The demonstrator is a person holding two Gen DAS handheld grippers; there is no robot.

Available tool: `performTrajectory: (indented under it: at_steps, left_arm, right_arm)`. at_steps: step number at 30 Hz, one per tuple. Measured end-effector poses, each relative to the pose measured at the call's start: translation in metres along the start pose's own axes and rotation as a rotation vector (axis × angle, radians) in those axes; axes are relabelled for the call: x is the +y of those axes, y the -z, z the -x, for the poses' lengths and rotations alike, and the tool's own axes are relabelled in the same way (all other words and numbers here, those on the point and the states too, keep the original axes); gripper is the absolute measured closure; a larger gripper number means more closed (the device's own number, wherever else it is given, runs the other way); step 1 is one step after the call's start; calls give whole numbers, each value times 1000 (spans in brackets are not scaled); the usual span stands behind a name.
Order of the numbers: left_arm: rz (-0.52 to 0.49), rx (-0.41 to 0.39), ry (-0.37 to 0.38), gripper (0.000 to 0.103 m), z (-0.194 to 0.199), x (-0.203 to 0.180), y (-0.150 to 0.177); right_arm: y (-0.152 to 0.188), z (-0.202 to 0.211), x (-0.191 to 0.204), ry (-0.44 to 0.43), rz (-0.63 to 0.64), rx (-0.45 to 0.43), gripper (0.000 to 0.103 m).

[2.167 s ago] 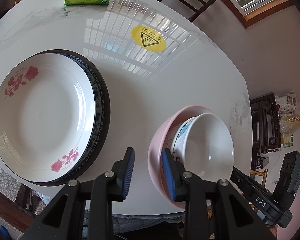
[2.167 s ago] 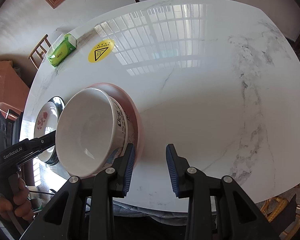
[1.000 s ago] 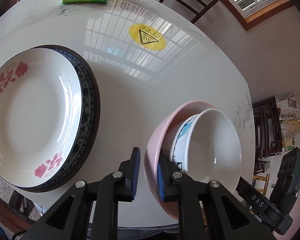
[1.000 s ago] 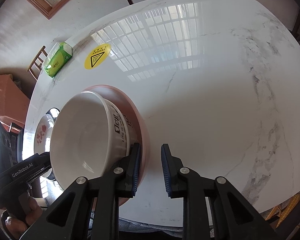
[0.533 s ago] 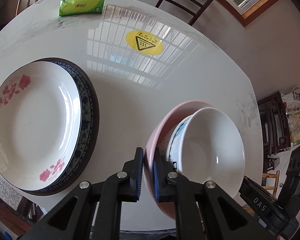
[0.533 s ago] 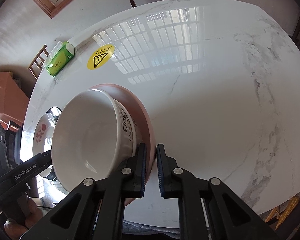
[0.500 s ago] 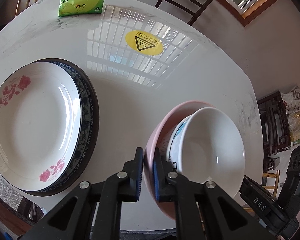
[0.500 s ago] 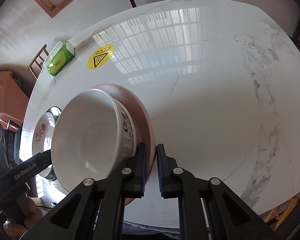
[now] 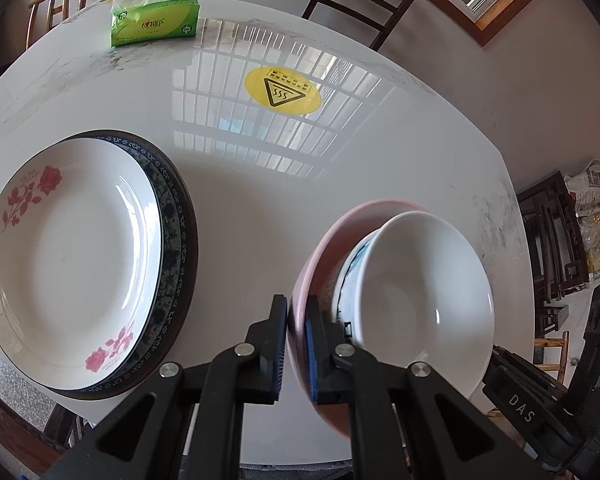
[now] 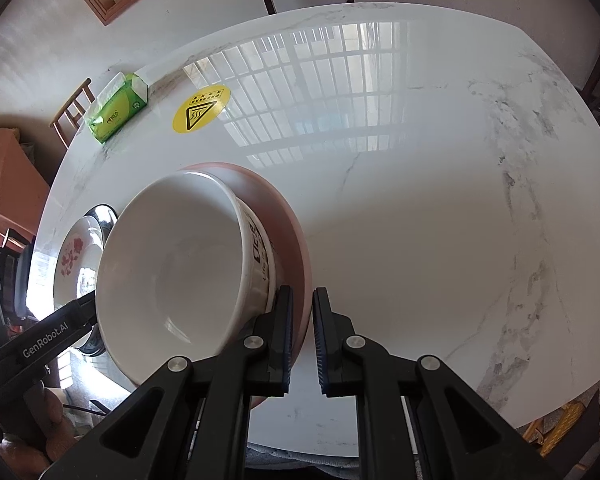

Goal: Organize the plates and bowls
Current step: 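Lift the nested pink bowl with both tools and carry it over the plate stack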

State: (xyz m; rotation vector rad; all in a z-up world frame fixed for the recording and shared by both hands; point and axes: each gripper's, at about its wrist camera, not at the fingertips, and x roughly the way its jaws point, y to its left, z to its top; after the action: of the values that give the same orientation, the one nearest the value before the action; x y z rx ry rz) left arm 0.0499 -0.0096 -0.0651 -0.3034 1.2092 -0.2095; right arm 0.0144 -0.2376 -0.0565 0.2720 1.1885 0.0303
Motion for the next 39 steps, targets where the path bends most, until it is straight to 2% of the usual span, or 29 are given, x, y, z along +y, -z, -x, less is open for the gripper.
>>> performTrajectory:
  at_steps: [23,39]
  left_arm:
    - [-23,-15,-3,98,0,0,-4]
    - [-39,-57,-14,98,22,2,-14]
  right_arm:
    - [1,2,3,26,21,-15,92]
    - [-6,17,17,14,38,-38,92]
